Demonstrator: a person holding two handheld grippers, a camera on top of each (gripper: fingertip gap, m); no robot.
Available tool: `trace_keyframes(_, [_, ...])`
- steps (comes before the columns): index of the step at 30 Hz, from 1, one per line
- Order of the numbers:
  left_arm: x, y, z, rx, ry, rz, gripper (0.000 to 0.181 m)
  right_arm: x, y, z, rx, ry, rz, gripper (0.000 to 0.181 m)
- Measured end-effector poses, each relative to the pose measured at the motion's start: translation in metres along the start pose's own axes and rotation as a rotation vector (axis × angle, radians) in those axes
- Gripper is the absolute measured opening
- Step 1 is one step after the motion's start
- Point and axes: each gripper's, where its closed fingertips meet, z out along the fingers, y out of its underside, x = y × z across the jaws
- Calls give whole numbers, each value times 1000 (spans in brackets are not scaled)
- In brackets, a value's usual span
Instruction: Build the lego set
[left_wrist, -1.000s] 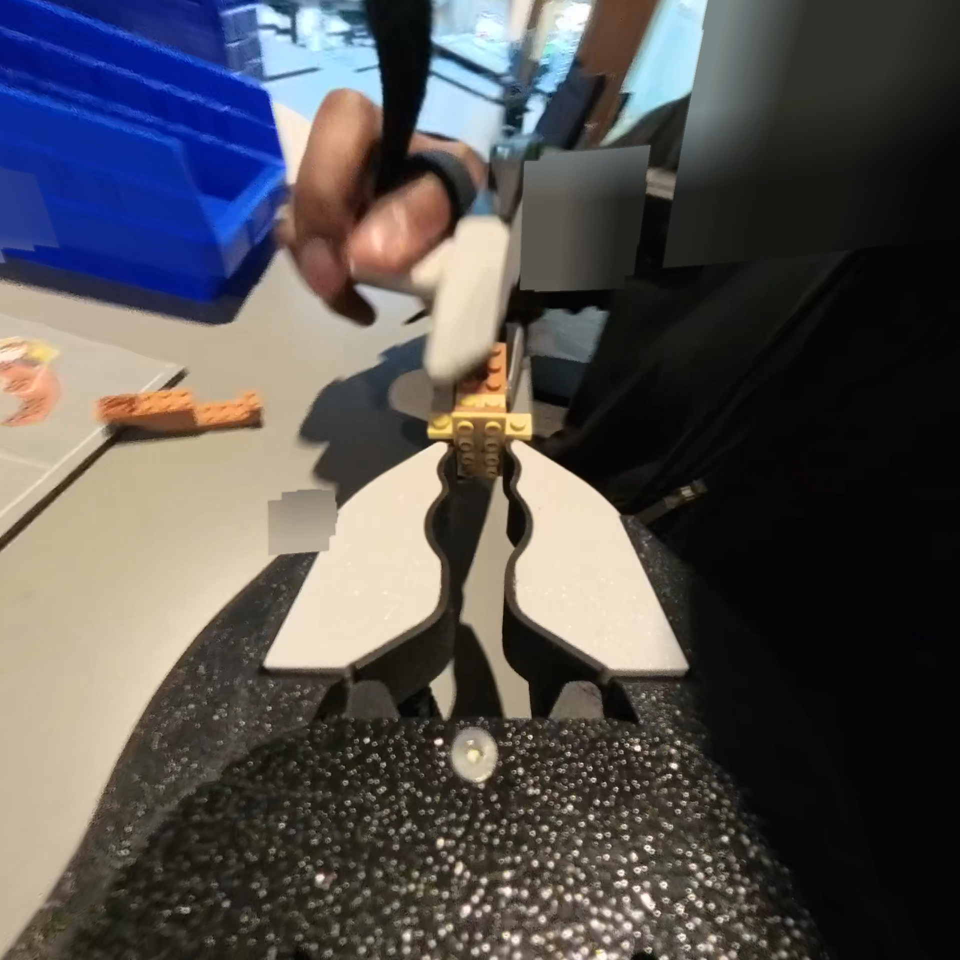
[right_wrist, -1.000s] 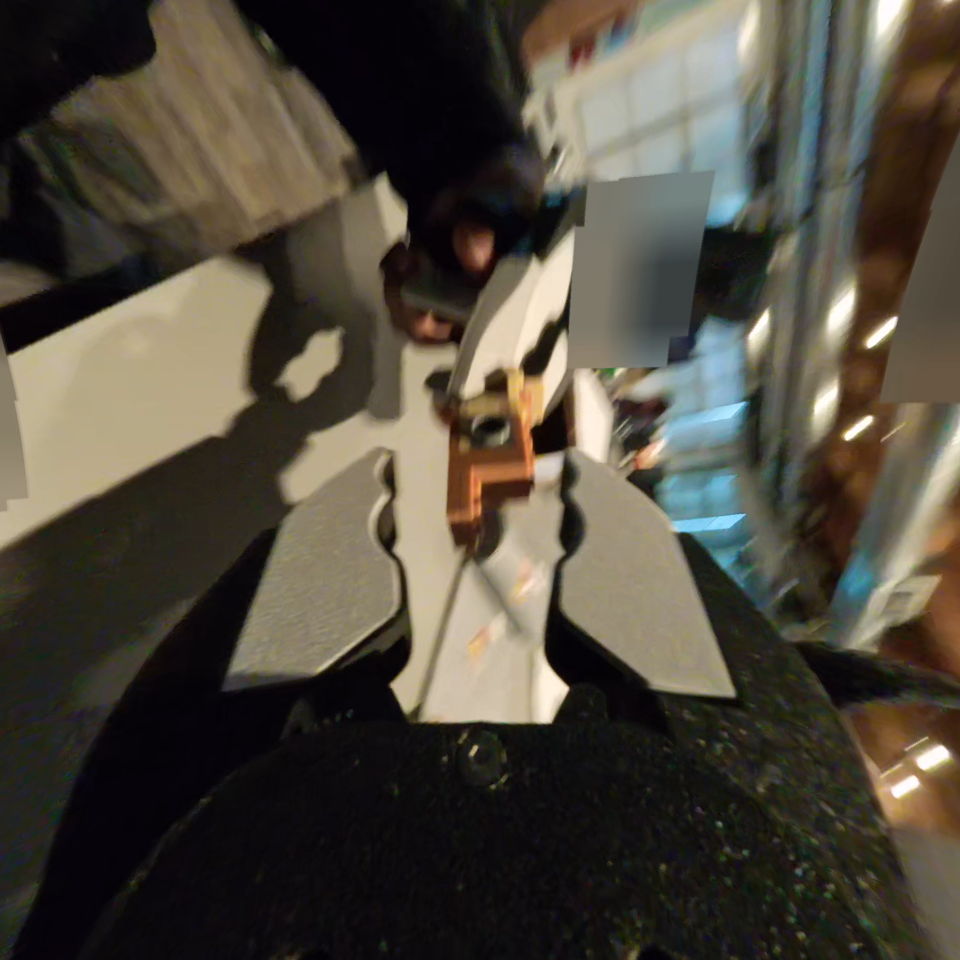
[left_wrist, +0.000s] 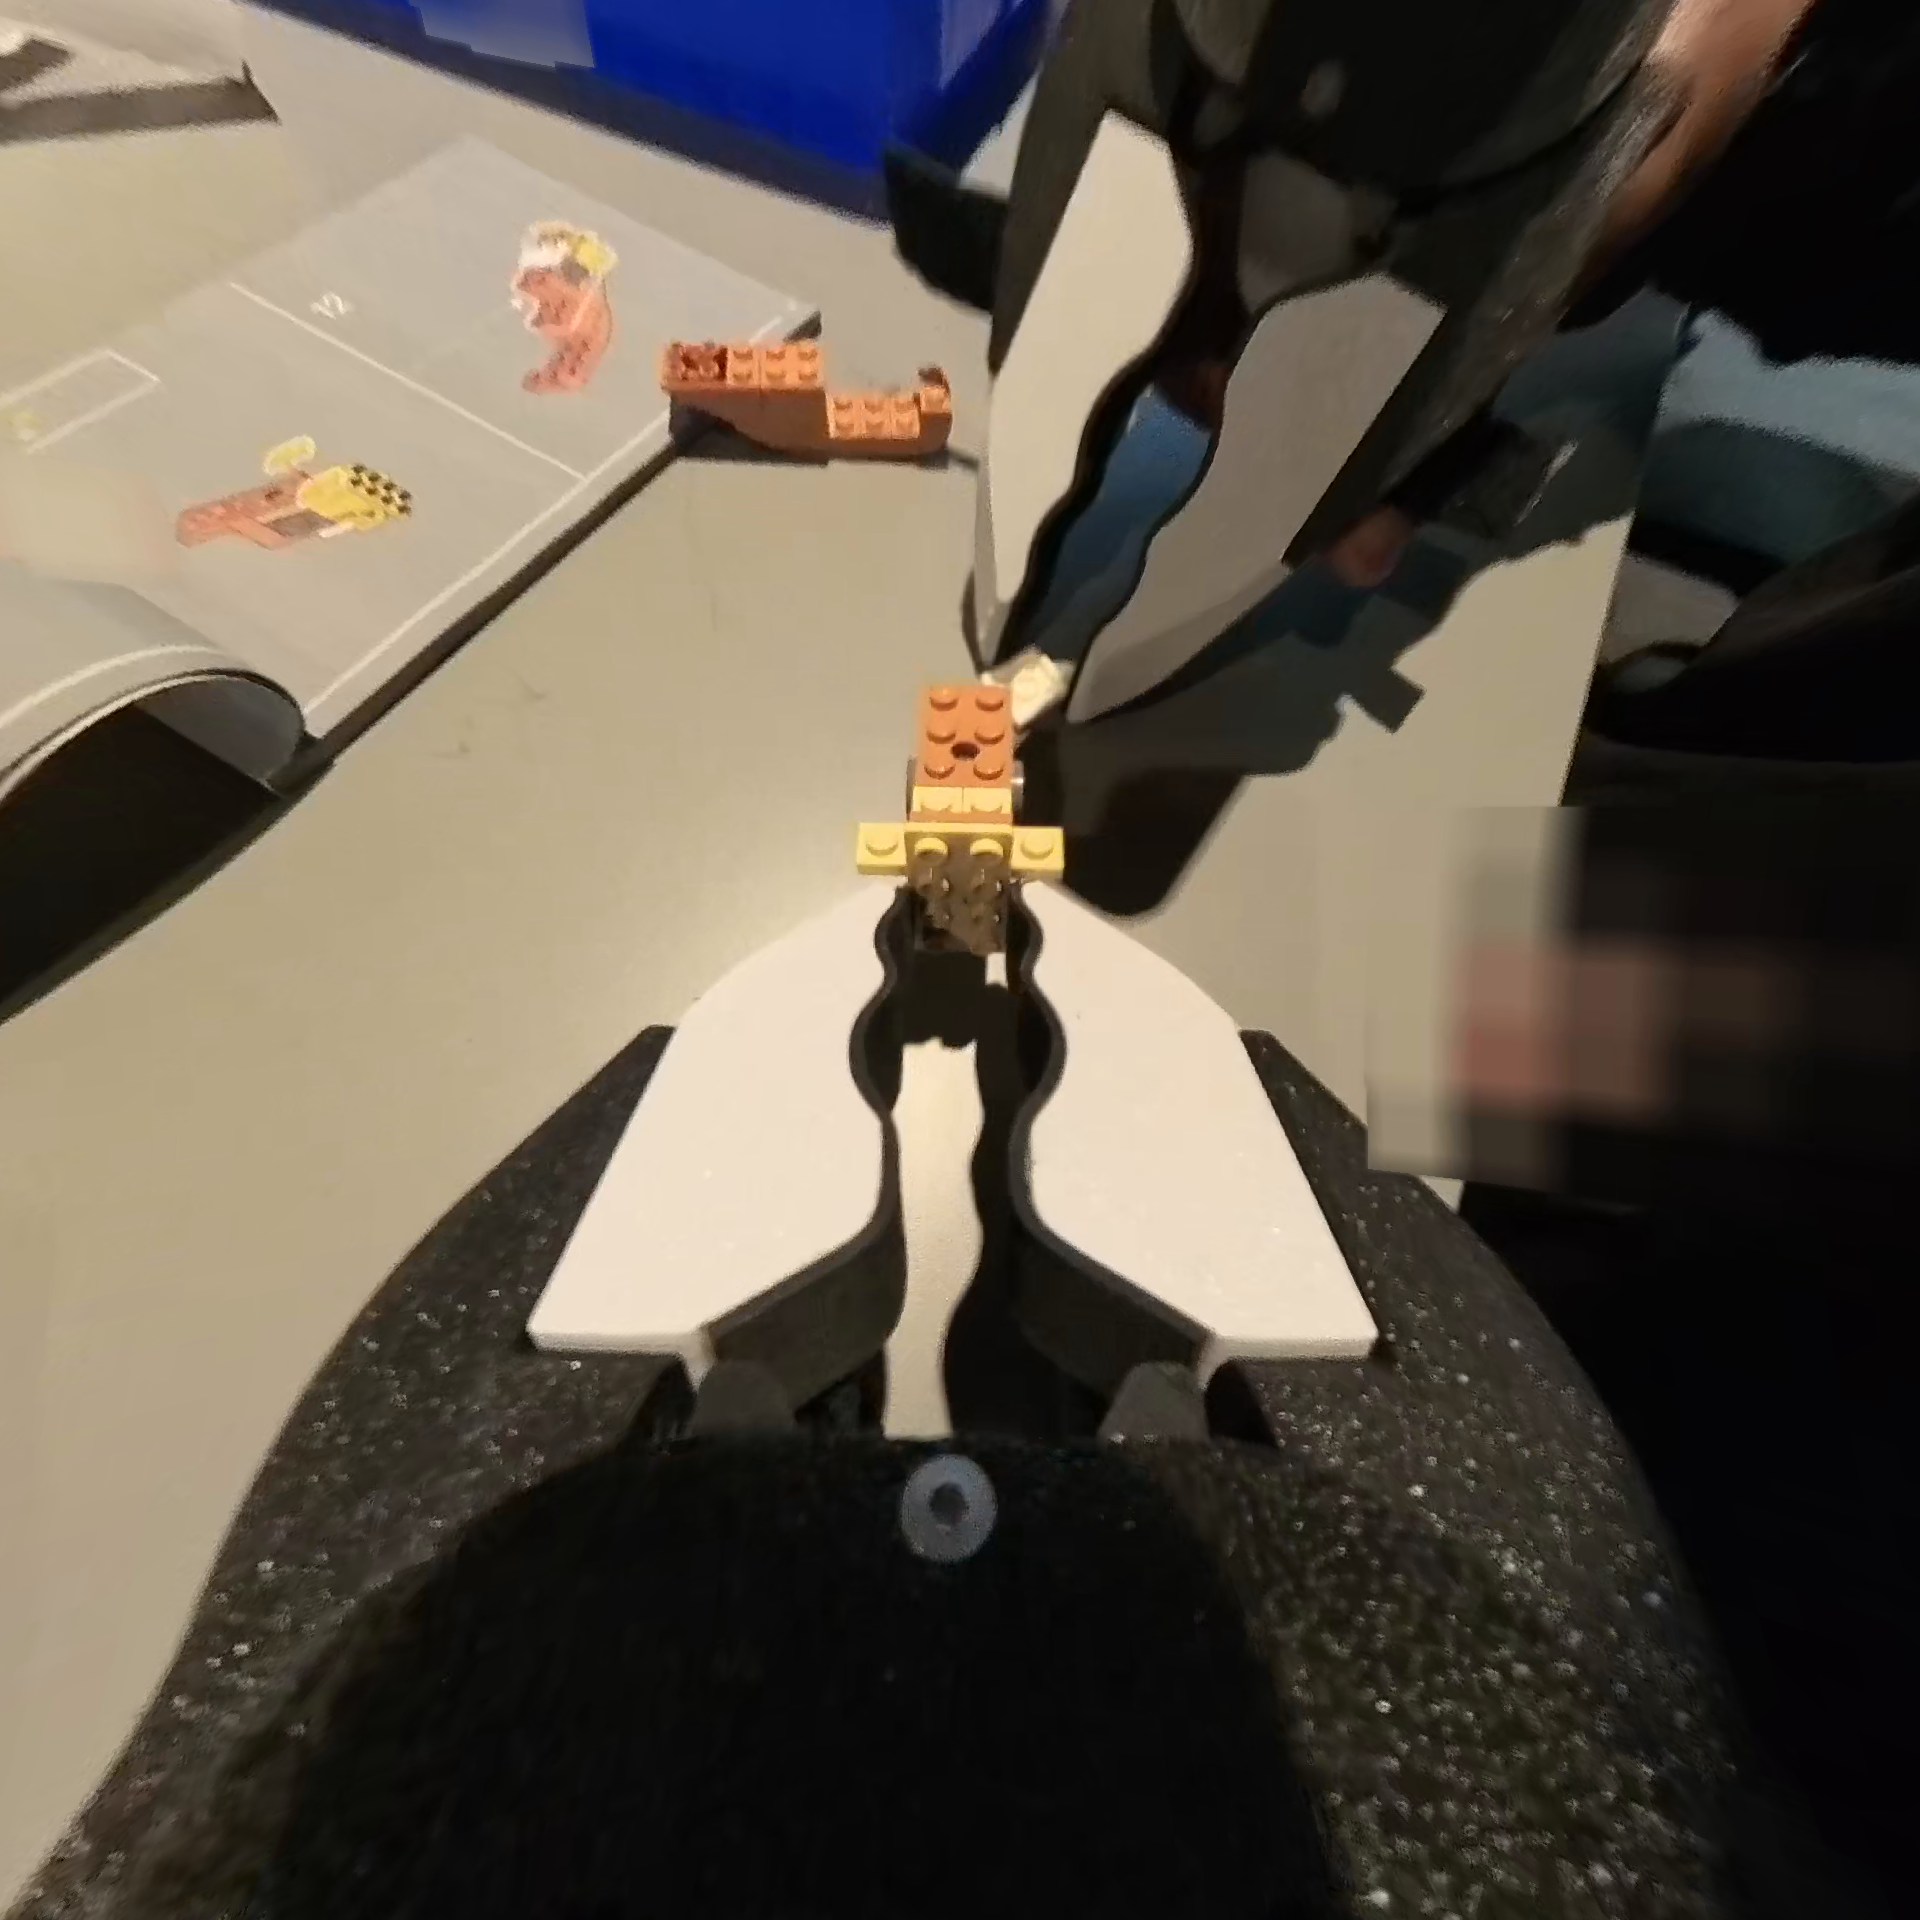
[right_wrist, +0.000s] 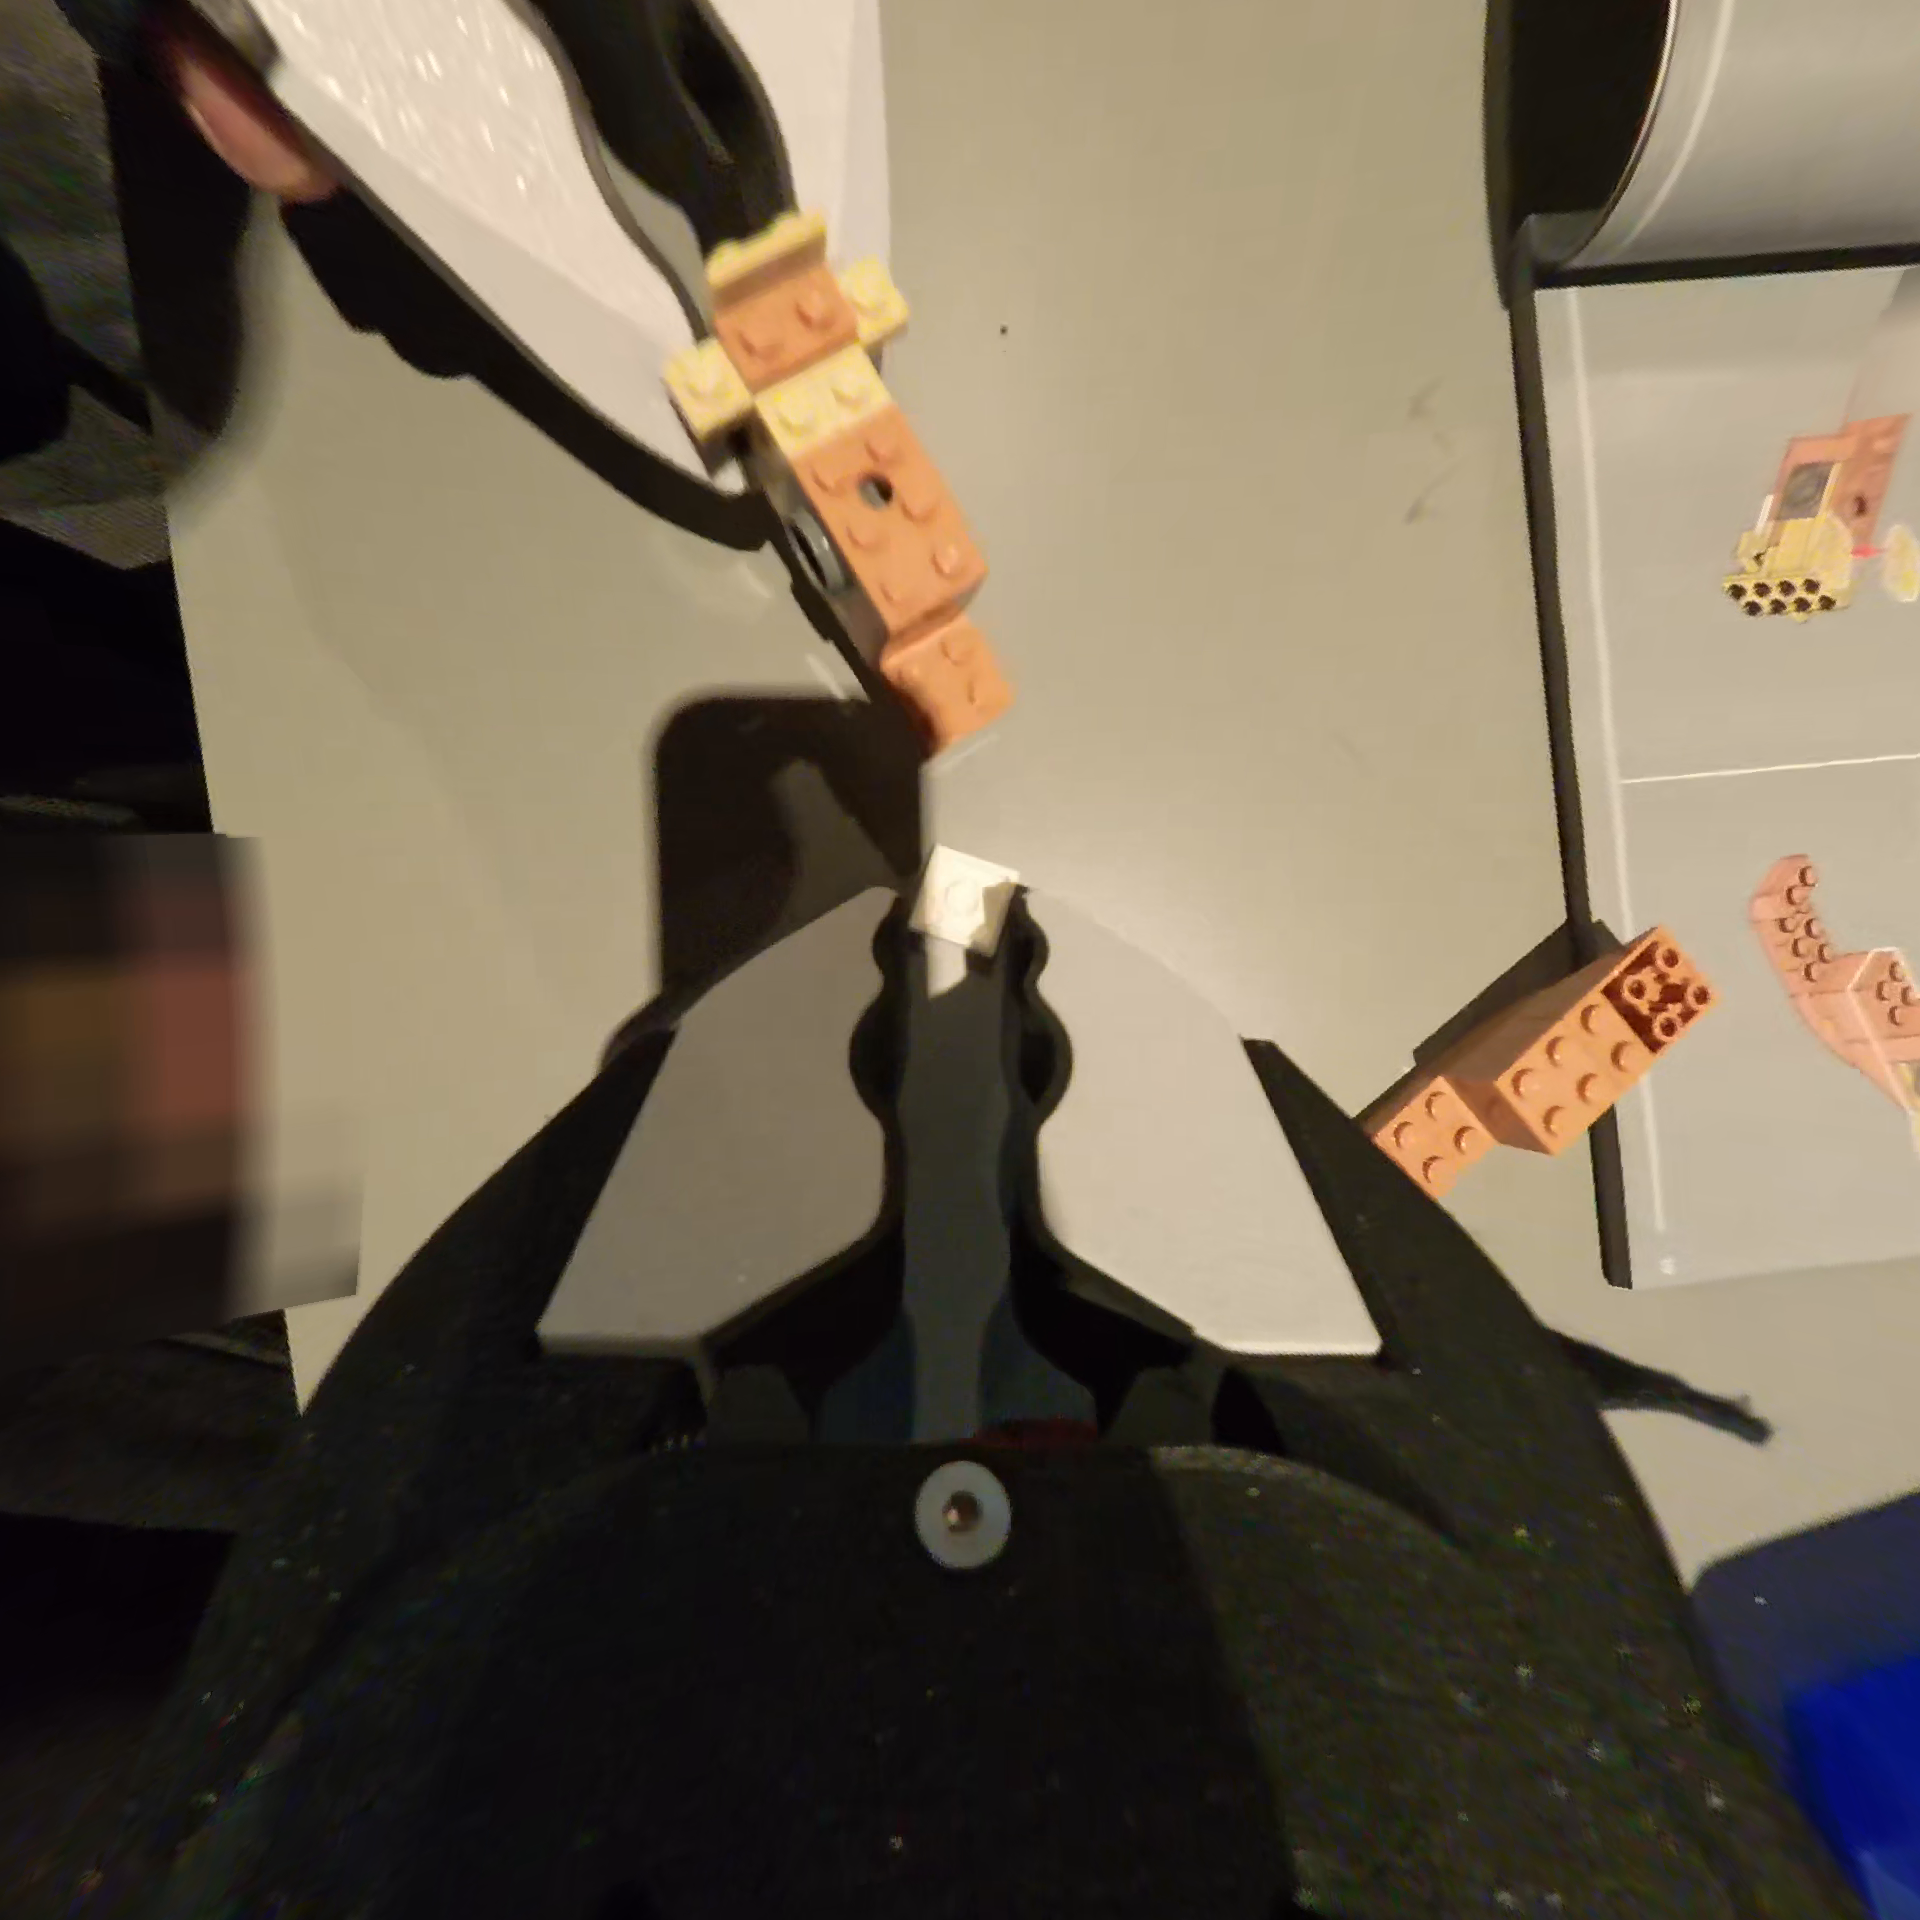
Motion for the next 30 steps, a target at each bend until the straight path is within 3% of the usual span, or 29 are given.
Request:
trace_keyframes(1, [0, 2, 2, -19, -5, 5, 16, 0, 0, 0, 0, 2, 1, 17])
trace_keyframes(9, [-4, 21, 12, -177, -69, 72, 16, 3, 3, -2, 33, 4, 42, 16])
trace_keyframes(16, [1, 22, 10, -177, -42, 96, 27, 3, 0, -13, 146, -25, 114, 17])
trace_keyframes(21, [-1, 17, 2, -128, -38, 69, 39, 8, -3, -22, 236, -52, 192, 17])
trace_keyframes(27, [-7, 1, -21, -18, -96, 45, 39, 8, -3, -27, 267, -56, 211, 17])
trace_keyframes(30, [-8, -15, -30, 45, -145, 45, 38, 7, -14, -35, 355, -77, 236, 17])
